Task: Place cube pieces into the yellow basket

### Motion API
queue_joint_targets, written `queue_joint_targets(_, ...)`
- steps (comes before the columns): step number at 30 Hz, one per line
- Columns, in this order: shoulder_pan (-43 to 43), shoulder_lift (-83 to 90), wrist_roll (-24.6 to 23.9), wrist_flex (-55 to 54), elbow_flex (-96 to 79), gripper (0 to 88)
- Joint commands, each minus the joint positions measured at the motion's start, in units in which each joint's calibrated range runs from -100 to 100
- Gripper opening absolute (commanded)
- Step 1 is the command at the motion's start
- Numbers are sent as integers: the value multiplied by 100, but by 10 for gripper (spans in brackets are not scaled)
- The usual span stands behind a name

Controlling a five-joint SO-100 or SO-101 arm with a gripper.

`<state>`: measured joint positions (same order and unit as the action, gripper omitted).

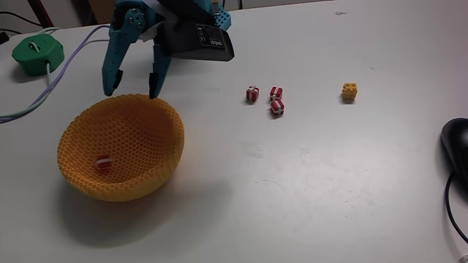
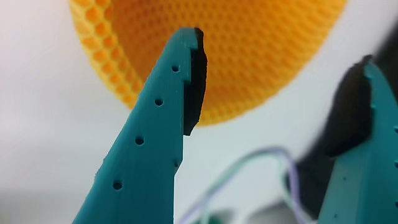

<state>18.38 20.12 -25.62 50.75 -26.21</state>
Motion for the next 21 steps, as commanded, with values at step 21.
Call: queue_joint_targets(21,-4941,441,-3248,486,-1900,309)
